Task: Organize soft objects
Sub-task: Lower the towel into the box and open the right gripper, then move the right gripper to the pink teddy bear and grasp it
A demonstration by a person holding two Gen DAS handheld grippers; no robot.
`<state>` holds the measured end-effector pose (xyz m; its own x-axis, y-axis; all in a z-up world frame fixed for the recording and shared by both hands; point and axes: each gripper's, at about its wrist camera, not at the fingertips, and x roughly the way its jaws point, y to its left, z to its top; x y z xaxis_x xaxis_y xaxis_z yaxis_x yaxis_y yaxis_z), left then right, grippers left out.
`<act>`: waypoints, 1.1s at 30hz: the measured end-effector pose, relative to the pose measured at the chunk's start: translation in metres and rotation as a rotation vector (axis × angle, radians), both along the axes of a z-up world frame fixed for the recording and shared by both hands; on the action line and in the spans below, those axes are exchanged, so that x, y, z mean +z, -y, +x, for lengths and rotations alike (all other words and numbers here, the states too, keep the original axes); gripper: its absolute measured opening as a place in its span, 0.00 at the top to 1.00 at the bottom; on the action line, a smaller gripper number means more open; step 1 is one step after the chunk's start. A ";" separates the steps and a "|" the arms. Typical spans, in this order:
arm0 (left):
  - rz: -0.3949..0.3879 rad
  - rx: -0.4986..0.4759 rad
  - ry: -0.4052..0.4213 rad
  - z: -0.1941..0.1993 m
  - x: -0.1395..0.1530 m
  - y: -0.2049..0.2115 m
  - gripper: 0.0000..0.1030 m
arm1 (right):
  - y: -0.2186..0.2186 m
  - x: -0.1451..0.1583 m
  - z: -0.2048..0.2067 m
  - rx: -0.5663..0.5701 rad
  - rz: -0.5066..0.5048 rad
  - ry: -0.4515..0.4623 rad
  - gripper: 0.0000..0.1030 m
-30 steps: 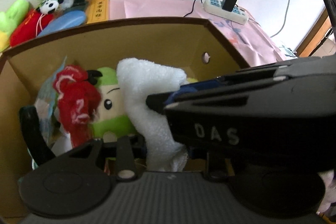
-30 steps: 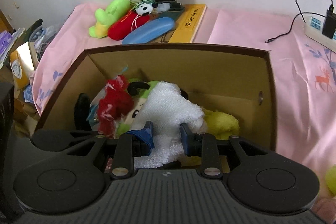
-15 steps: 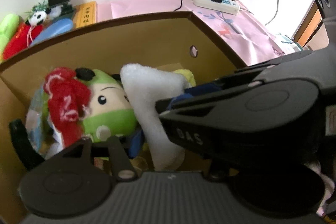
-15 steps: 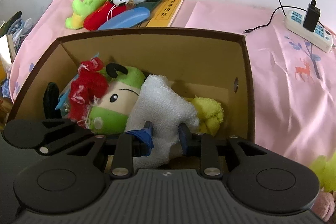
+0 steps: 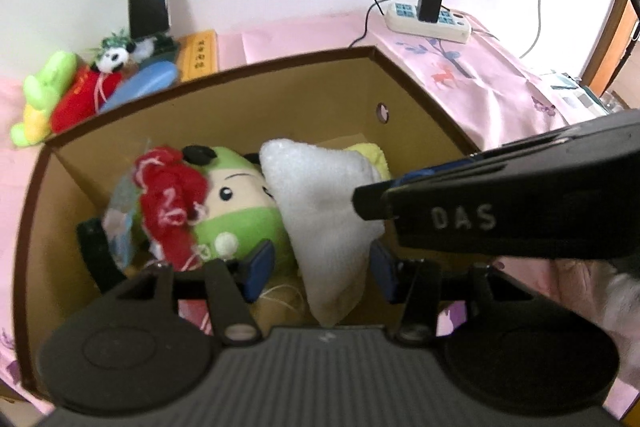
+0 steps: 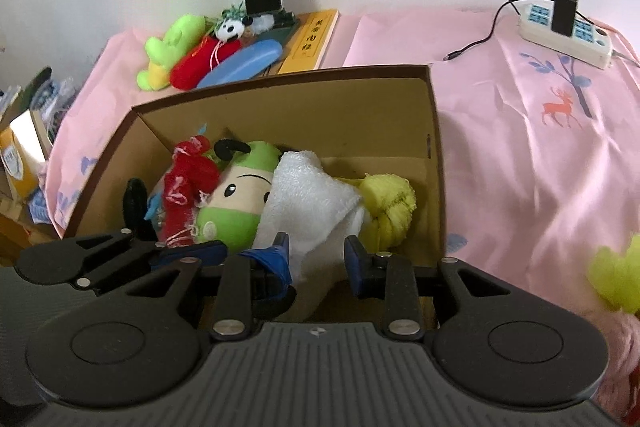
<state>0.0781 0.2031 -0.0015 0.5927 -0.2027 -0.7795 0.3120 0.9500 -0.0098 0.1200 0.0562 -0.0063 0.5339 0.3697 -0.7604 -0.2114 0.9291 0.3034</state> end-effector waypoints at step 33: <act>0.028 -0.138 0.075 -0.092 0.015 0.135 0.41 | 0.167 -0.010 -0.097 -0.125 0.093 0.014 0.88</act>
